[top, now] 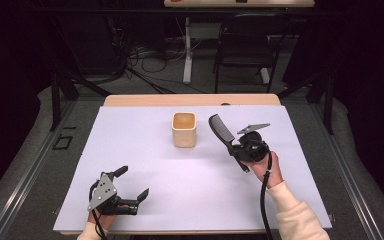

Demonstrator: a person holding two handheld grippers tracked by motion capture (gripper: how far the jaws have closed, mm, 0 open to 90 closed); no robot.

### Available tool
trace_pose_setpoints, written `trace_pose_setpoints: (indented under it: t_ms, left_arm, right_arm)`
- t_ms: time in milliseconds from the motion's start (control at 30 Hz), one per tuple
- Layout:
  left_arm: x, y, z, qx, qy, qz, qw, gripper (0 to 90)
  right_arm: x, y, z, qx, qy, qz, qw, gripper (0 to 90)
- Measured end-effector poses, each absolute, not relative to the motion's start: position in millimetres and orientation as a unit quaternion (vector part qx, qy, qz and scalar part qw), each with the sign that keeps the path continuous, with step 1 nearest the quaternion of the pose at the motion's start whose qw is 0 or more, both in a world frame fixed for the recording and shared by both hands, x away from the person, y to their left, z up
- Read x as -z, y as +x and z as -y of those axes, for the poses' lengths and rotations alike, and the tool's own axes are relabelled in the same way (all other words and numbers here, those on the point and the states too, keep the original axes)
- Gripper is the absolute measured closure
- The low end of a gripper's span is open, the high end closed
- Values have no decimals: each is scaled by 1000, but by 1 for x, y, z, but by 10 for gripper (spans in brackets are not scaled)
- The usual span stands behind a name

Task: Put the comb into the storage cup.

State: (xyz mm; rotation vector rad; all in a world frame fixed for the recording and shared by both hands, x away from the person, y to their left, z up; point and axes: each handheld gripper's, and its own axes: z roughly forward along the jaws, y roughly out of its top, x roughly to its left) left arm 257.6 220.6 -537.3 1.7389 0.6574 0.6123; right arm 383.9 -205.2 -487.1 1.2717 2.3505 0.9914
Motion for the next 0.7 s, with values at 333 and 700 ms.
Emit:
trace_pose_setpoints:
  t_ms: [333,700]
  left_arm:
    - [537,257,-221,-262,737,-278,557,3]
    - [537,257,-222,-263,736,-279,558,3]
  right_arm:
    - [482,382,205,-366,434,-809,151,723]
    - [474,380,204,-382,427,-804,158,723]
